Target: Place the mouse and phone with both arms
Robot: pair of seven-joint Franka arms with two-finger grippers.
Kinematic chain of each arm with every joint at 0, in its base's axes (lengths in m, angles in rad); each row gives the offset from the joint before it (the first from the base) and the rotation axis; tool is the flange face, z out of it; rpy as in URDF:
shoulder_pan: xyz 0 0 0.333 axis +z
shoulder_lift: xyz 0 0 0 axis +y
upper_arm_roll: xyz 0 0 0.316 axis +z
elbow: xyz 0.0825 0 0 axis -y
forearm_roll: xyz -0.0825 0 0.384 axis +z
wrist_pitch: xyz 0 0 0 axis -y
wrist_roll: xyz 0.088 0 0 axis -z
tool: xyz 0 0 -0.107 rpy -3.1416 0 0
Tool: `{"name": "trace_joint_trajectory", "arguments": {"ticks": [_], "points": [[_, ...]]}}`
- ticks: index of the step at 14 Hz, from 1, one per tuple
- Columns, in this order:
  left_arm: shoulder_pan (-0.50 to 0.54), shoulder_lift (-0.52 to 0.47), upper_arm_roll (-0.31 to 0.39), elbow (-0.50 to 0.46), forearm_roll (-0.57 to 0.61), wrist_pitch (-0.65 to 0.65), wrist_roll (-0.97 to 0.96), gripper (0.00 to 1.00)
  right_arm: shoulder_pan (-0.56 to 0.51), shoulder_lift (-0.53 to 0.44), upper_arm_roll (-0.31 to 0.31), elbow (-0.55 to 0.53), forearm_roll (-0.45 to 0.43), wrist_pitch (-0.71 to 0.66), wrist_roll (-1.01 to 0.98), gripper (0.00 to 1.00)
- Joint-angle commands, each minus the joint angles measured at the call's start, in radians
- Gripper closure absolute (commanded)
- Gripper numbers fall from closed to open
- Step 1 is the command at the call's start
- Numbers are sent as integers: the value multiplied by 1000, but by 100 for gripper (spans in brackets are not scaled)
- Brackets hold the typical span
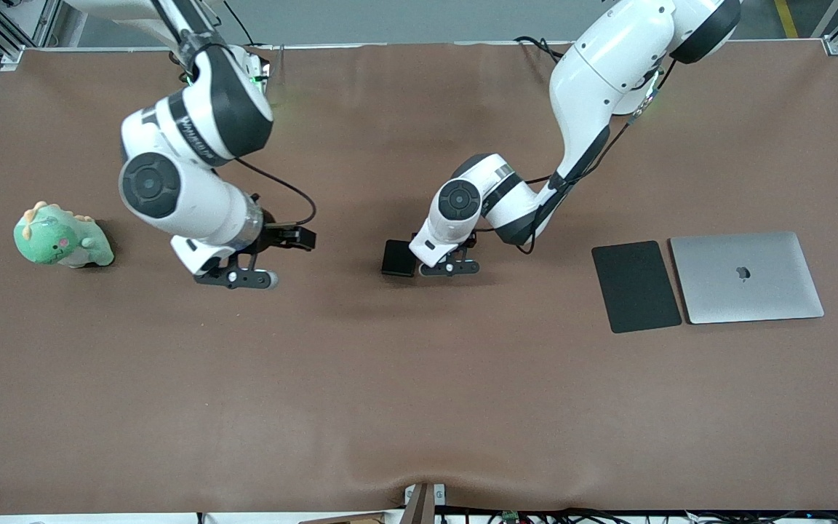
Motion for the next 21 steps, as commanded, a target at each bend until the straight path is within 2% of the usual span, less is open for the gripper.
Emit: {"name": "trace_joint_trajectory", "arguments": {"ticks": [1, 3, 5, 6, 10, 14, 16, 21], "points": [[-24, 8, 17, 11, 31, 29, -47, 34, 58, 36, -8, -11, -37, 57, 92, 0], [-9, -6, 15, 6, 33, 17, -45, 46, 63, 62, -8, -36, -38, 102, 94, 0], [16, -47, 17, 5, 33, -36, -44, 46, 65, 50, -6, -134, -38, 201, 92, 0], [34, -75, 17, 3, 33, -67, -37, 46, 78, 50, -6, -149, -38, 223, 92, 0], [120, -179, 17, -17, 34, -187, 12, 46, 129, 90, -6, -143, -38, 298, 88, 0], [284, -271, 15, -134, 44, -193, 180, 46, 155, 220, -6, -15, -26, 298, 170, 0], [371, -307, 14, -190, 80, -193, 280, 46, 236, 275, -14, 36, -43, 305, 242, 0], [525, -344, 6, -265, 105, -181, 432, 43, 281, 371, -14, 81, -179, 384, 264, 0]]}}
